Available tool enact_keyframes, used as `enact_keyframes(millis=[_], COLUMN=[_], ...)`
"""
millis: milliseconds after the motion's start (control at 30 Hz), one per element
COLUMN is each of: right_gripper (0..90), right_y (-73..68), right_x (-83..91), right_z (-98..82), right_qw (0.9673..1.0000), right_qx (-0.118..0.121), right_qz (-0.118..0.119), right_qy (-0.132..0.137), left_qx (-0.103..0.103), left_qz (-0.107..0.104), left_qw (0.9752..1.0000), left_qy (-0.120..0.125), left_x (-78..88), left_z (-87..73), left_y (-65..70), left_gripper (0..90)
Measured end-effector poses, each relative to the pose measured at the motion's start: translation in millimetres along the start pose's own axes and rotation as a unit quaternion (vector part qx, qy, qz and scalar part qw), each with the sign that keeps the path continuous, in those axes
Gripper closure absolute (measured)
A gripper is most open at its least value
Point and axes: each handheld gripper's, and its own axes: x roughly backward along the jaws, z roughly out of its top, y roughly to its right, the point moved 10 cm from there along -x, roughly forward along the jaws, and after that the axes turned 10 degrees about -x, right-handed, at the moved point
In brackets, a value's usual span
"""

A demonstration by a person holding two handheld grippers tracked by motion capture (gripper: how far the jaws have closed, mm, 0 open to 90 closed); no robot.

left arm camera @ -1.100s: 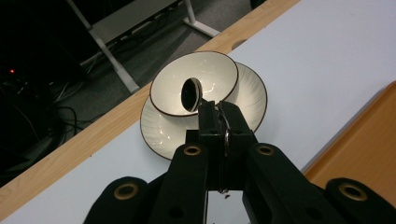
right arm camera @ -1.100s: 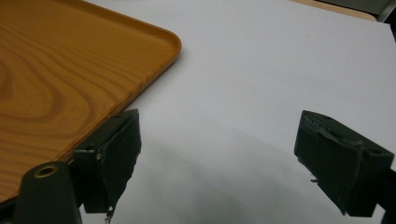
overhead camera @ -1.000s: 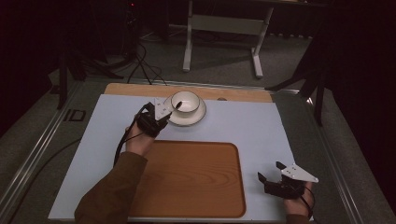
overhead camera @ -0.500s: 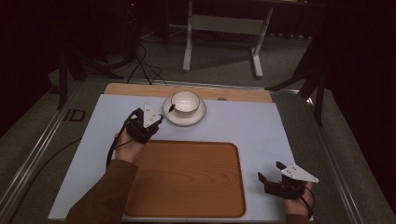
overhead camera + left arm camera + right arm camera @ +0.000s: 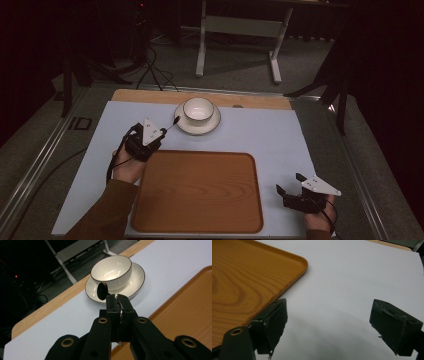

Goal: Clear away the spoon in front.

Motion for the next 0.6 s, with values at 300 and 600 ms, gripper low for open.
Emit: enact_keyframes(millis=[300,600], right_gripper=[14.6,14.6], right_y=[0.1,0.0], right_x=[0.2,-0.2], right_z=[0.1,-0.2], right_qw=[1.0,1.0], right_qx=[-0.001,-0.001], right_qz=[0.0,-0.001], right_qy=[0.001,0.0], left_qx=[0.006,0.011], left_qz=[0.003,0.005], left_qw=[1.0,0.9999], left_qy=[-0.002,-0.005], left_x=[9.4,17.5], left_z=[-11.2,-22.2], left_y=[0.0,1.8], left_gripper=[88.8,88.8])
